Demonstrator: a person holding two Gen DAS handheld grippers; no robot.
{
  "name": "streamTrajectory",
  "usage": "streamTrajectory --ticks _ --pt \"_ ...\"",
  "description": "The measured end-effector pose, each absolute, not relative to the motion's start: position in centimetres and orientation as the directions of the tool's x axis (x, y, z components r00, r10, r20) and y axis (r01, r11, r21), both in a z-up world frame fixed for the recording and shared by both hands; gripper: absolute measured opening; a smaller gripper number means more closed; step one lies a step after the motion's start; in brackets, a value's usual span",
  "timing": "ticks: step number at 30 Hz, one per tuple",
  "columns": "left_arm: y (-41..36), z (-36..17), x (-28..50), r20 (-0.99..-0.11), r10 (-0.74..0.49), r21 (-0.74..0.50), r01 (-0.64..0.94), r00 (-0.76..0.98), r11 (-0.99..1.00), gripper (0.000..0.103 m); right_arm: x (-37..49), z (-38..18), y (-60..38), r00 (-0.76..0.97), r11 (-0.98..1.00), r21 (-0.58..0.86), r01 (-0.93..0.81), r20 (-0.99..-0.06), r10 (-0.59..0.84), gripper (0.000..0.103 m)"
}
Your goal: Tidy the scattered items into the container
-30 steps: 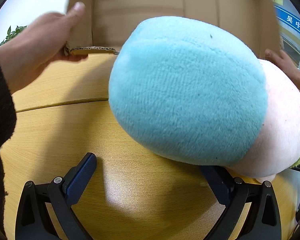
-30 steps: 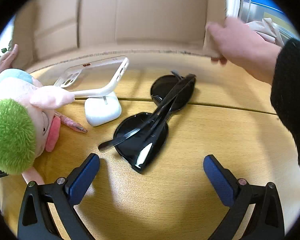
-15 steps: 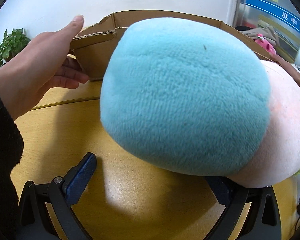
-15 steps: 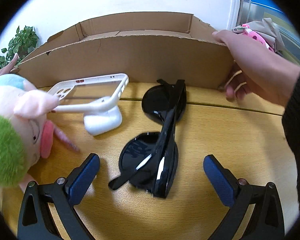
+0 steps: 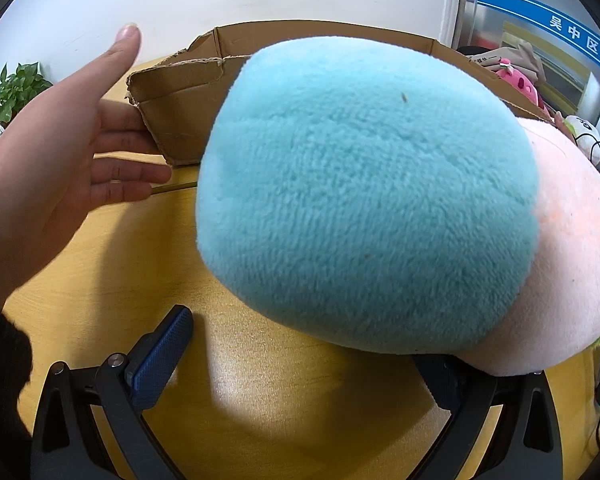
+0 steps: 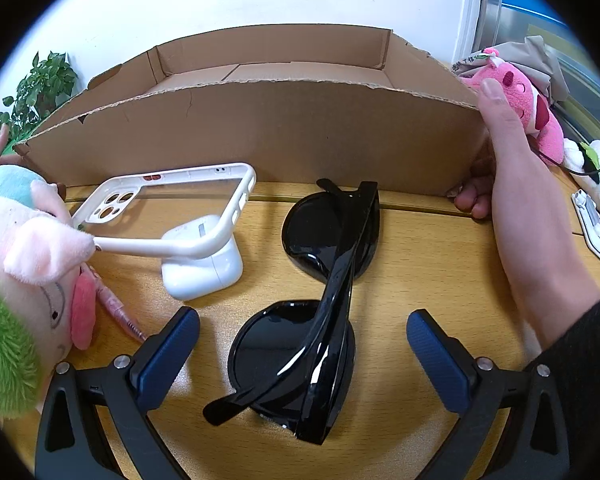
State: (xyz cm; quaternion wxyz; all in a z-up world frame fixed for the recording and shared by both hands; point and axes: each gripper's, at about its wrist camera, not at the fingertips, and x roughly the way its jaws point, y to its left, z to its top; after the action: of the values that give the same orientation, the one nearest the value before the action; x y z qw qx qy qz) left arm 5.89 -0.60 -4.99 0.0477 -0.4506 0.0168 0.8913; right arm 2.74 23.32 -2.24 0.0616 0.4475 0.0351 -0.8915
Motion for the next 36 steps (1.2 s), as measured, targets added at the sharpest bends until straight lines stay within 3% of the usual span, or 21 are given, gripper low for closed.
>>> streamTrajectory --ticks 36 --pt "-0.7 -5.0 7.4 -0.805 0.072 -0.009 -0.108 -0.589 -0.994 0.103 4.3 -2.3 23.5 -0.591 -0.985 -0.007 0.170 -0.801 -0.096 0.103"
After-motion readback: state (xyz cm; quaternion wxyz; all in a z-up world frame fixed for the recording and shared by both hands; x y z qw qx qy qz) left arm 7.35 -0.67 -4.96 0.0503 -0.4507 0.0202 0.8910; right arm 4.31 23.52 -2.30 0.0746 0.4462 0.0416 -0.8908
